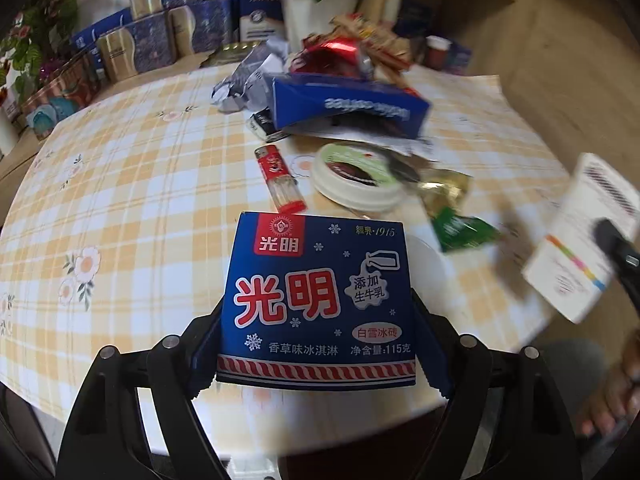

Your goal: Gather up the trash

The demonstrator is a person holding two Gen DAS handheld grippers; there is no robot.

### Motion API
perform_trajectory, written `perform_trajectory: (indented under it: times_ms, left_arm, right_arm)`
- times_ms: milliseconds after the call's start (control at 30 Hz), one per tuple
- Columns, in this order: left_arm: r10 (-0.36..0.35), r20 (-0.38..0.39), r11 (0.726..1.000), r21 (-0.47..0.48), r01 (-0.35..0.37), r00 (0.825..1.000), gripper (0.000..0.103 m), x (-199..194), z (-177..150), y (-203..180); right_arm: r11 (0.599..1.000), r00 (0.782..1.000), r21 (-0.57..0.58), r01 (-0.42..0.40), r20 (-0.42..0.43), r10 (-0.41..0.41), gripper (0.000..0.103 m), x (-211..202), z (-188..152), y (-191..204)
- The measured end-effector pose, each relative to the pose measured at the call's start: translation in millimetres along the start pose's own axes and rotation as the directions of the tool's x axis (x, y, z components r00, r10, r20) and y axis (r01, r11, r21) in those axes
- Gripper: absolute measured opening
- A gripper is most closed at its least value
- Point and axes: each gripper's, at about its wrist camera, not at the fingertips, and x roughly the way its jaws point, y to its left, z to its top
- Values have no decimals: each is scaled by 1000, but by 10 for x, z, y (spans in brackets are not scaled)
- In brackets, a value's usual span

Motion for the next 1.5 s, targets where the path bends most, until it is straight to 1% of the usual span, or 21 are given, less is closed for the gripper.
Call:
perform_trajectory:
  times_ms: [67, 133, 200, 267, 400, 467, 567, 633, 700, 833, 967, 1067, 1133, 1200, 1300, 1367, 1400, 1433, 1500]
  left_arm:
    - [-47, 8, 999, 8, 47, 999, 79, -151, -117, 5]
    - [-86, 13, 996, 36, 86, 996, 79, -292, -277, -11]
    - [-104, 11, 992, 77, 103, 995, 79, -386, -442, -50]
    - [-134, 2, 983, 129, 133, 991, 79, -468, -657, -91]
    - [-192, -22, 967, 168, 193, 981, 79, -519, -1023, -144]
    - [-216, -36, 952, 213, 219, 976, 79, -494, -1240, -231]
    - [-199, -74, 932, 295, 212, 977, 79, -394, -1474, -415]
    - [-197, -109, 923, 315, 222, 974, 79, -279, -1581, -536]
    - [-198, -131, 912, 339, 232, 971, 79, -187, -1615, -627]
    - [-182, -183, 879, 410, 243, 966, 79, 55, -1663, -834]
    - [-157, -247, 867, 429, 253, 956, 79, 305, -1704, -936]
    - [-148, -266, 861, 438, 257, 952, 80, 446, -1678, -976]
    - [-150, -277, 864, 429, 262, 949, 81, 537, -1653, -1001]
    - [-155, -291, 871, 412, 270, 944, 89, 590, -1622, -994]
    - [-176, -254, 881, 390, 267, 951, 93, 487, -1559, -948]
    - [-174, -204, 891, 383, 242, 963, 93, 329, -1488, -841]
    - [-167, -173, 900, 375, 222, 971, 93, 239, -1445, -781]
    - [-143, -125, 921, 346, 178, 982, 93, 106, -1379, -682]
    - [-105, -43, 958, 265, 113, 994, 96, -115, -1269, -500]
  right_arm:
    - [1000, 1000, -9, -9, -7, 9, 17, -36, -44, 38]
    - [1000, 1000, -26, -13, -19, 13, 17, -75, -95, 84]
    - [999, 999, -48, -12, -30, 11, 18, -123, -158, 133]
    - [998, 999, -69, 2, -42, -5, 18, -183, -231, 169]
    - [994, 998, -104, 30, -56, -36, 18, -307, -406, 197]
    - [993, 995, -100, 61, -71, -68, 18, -333, -532, 172]
    - [995, 991, -73, 75, -102, -82, 18, -315, -715, 115]
    - [990, 987, -92, 105, -116, -115, 18, -285, -811, 121]
    - [987, 986, -109, 120, -104, -131, 18, -285, -828, 150]
    - [983, 986, -115, 143, -72, -152, 18, -312, -821, 169]
    - [987, 986, -74, 143, -71, -148, 18, -302, -773, 58]
    - [988, 986, -44, 147, -72, -150, 18, -311, -752, -18]
    - [988, 985, -28, 152, -79, -154, 18, -305, -751, -61]
    - [987, 984, -21, 157, -86, -158, 18, -289, -757, -82]
    - [987, 984, -32, 154, -84, -157, 18, -291, -764, -69]
    - [988, 985, -43, 147, -86, -151, 18, -284, -770, -38]
    - [990, 987, -43, 132, -87, -135, 18, -280, -777, -30]
    - [994, 990, -37, 106, -87, -108, 18, -284, -782, -24]
    - [998, 993, -32, 58, -98, -61, 18, -269, -796, 12]
